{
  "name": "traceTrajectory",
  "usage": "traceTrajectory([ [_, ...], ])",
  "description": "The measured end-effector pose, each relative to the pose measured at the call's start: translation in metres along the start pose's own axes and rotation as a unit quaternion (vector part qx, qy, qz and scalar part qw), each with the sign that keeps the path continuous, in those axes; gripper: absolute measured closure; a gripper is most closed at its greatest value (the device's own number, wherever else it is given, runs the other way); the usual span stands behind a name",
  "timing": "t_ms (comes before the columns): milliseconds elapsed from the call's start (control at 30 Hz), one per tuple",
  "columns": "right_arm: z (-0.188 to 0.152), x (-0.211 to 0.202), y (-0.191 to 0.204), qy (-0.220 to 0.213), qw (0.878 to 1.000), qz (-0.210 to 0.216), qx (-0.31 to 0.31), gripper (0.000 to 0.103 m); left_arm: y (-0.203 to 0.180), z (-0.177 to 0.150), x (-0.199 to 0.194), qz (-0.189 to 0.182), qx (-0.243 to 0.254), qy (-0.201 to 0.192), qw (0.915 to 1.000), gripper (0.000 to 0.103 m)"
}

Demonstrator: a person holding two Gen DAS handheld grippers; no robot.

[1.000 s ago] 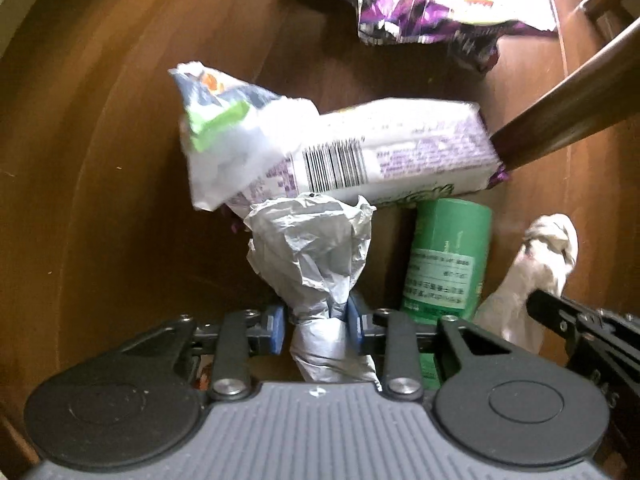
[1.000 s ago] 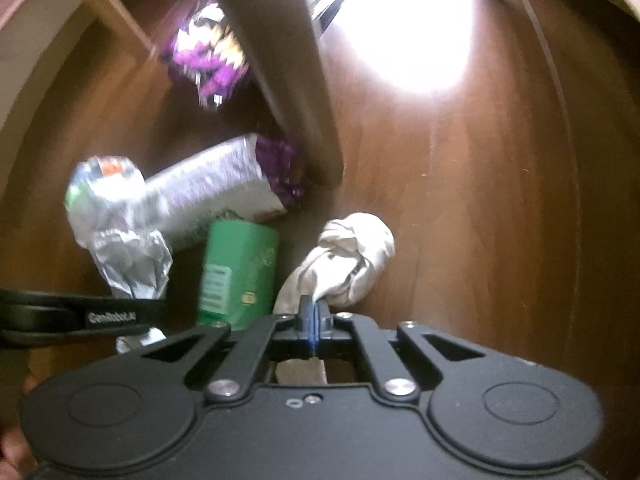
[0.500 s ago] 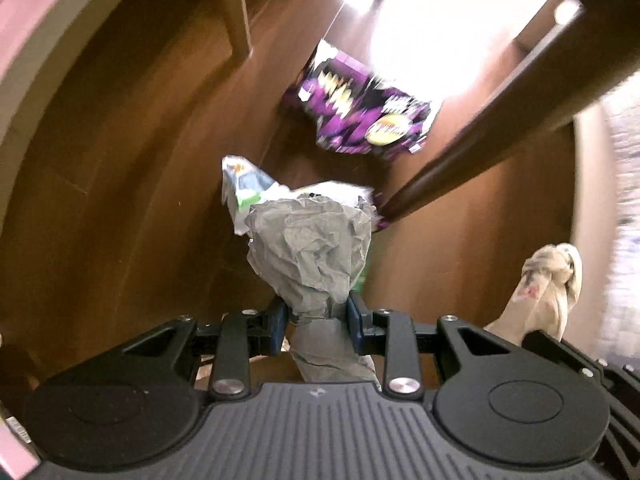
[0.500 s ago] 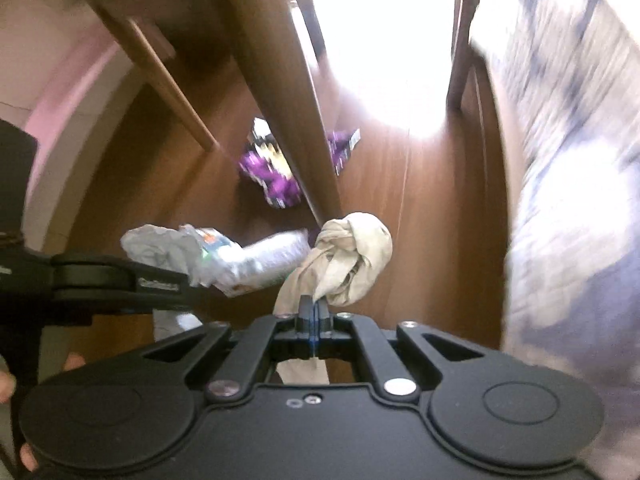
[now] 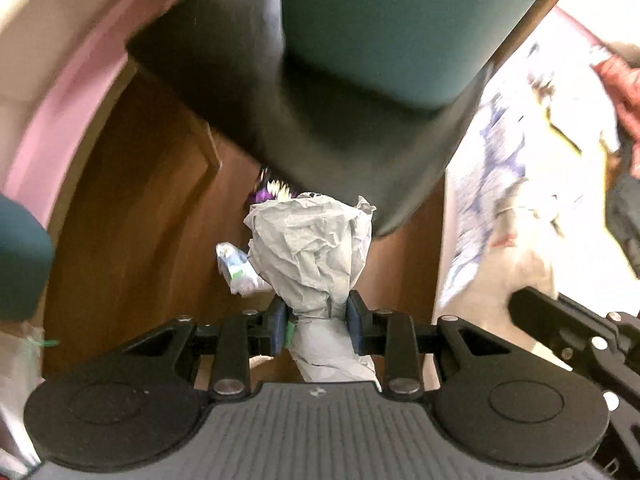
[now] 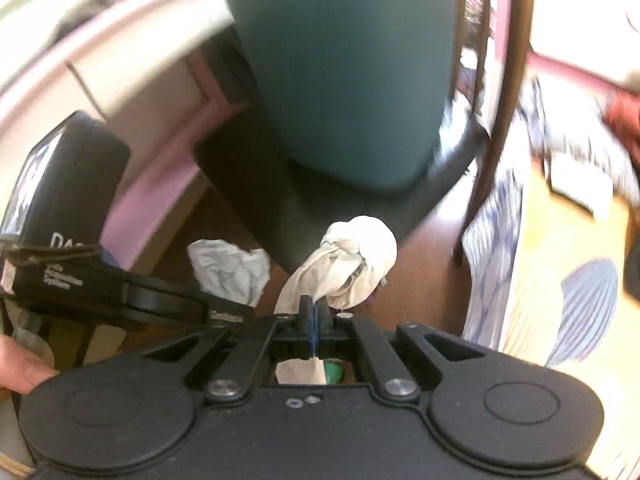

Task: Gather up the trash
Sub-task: 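Lift white bag in left tool while right tool carries wrapper to wastebasket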

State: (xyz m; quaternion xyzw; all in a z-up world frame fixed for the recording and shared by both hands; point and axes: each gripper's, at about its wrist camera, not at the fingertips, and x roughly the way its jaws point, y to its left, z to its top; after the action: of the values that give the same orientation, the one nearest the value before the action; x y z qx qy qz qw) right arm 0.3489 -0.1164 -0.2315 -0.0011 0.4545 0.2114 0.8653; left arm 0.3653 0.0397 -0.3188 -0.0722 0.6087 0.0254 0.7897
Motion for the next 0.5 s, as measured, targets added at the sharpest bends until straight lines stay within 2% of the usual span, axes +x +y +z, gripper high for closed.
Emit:
traceTrajectory([
  [200, 0.054, -0.059, 0.012, -0.026, 0.998, 0.011, -0.052, 0.103, -0.004, 0.032, -0.078, -0.025, -0.01, -0.027, 0.9993, 0.073],
  [500, 0.126, -0.111, 0.014, -0.072, 0.993, 0.003, -0.096, 0.103, -0.016, 0.085, -0.177, -0.038, -0.004, -0.091, 0.9951, 0.073],
])
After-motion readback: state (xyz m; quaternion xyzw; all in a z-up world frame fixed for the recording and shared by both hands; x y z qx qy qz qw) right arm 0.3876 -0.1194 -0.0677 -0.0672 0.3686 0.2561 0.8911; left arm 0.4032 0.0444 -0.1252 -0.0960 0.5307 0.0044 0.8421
